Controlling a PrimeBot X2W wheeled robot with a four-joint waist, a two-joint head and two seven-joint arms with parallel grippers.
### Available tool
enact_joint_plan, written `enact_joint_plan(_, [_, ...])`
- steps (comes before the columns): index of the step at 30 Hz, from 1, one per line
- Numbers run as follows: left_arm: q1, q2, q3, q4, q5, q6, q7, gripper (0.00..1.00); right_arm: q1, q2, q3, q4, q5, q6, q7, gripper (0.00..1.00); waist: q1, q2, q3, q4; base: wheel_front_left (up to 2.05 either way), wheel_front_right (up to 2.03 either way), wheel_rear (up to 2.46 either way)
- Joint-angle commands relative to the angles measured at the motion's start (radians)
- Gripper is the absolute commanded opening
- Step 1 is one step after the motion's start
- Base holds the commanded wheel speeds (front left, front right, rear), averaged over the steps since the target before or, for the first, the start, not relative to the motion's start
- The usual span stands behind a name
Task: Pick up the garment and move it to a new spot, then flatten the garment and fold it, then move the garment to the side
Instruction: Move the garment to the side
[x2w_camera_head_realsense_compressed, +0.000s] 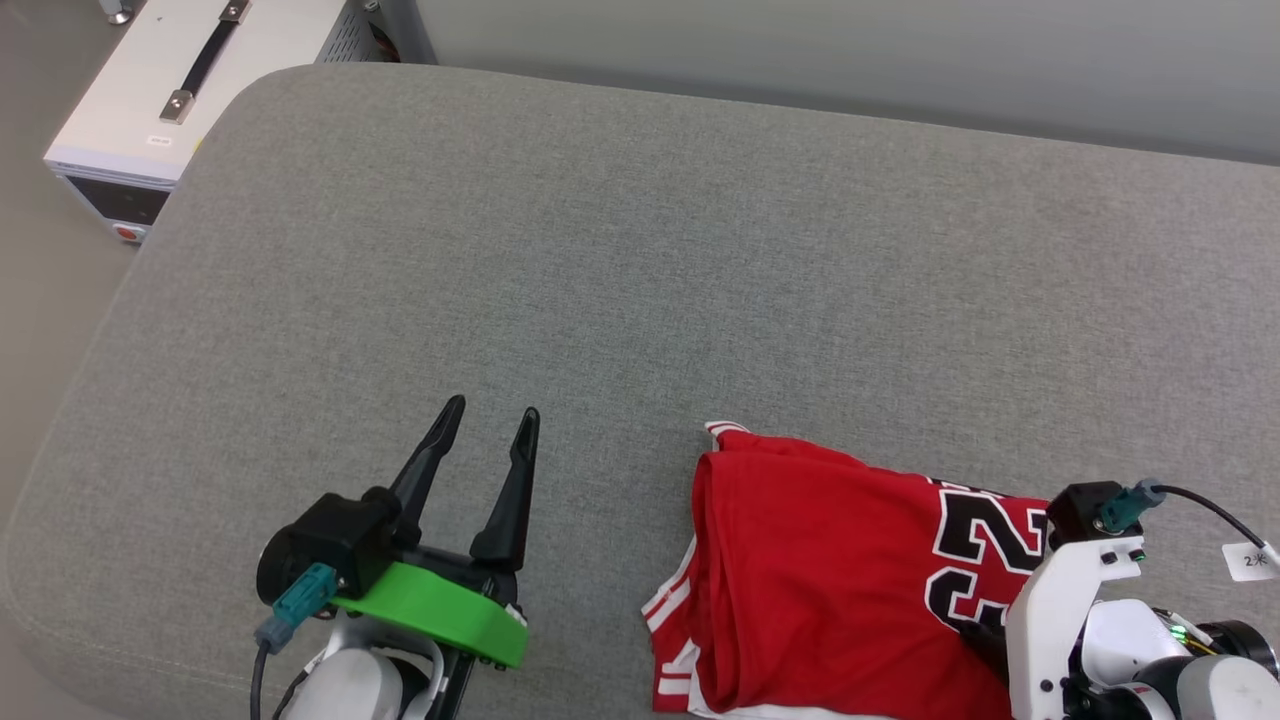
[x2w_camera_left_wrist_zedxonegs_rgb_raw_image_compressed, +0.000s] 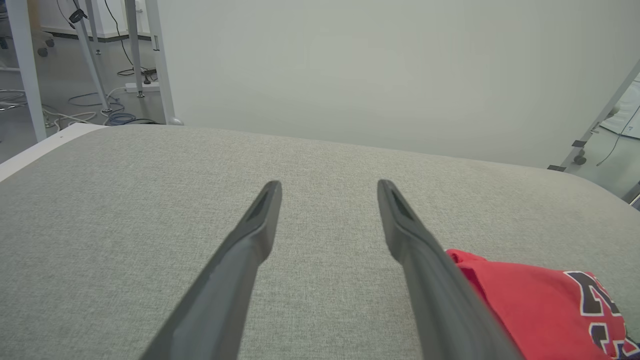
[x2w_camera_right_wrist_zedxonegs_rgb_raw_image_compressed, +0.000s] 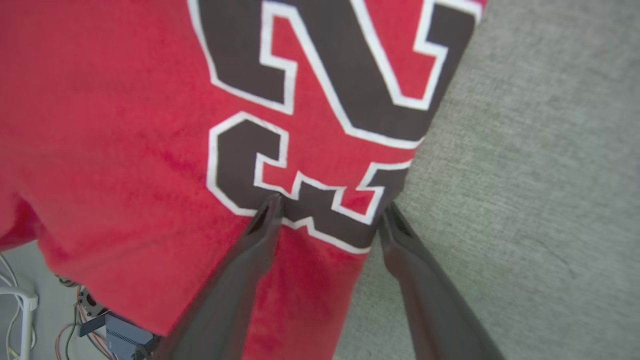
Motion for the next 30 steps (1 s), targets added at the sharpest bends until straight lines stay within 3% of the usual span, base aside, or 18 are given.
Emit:
enact_joint_plan(1, [-0.021,-0.004,-0.002,0.000,0.000,-0.003,-0.006,1.00,0.004,0.004,0.035,0.040,0.007,-0.001,-0.007,0.00,0.0000,0.0000,-0.001,-0.002,0.00,0.00,0.00])
enact_joint_plan(9, [-0.015,0.002,-0.008,0.007,-0.002,-0.003,-0.006,1.00,-0.039,-0.068,0.090,0.052,0.005,-0.001,-0.118,0.00,0.0000,0.0000,-0.030,-0.043,0.00,0.00,0.00])
enact_joint_plan(15, [-0.012,0.010,-0.030,-0.003,-0.005,-0.003,-0.006,1.00,-0.100,-0.240,0.193,-0.026,-0.035,-0.001,-0.189,0.00,0.0000,0.0000,-0.041,-0.133,0.00,0.00,0.00])
enact_joint_plan(21, [-0.030,0.012,-0.091,-0.016,0.003,-0.003,-0.006,1.00,-0.176,-0.492,0.299,-0.081,-0.056,-0.001,-0.227,0.00,0.0000,0.0000,0.000,-0.248,0.00,0.00,0.00])
enact_joint_plan(26, [-0.069,0.022,-0.148,-0.028,0.016,-0.003,-0.006,1.00,-0.249,-0.666,0.336,-0.070,-0.065,-0.001,-0.290,0.00,0.0000,0.0000,0.068,-0.324,0.00,0.00,0.00])
enact_joint_plan(30, [-0.116,0.038,-0.195,-0.040,0.028,-0.003,-0.006,1.00,-0.305,-0.758,0.332,-0.025,-0.067,-0.001,-0.360,0.00,0.0000,0.0000,0.138,-0.373,0.00,0.00,0.00])
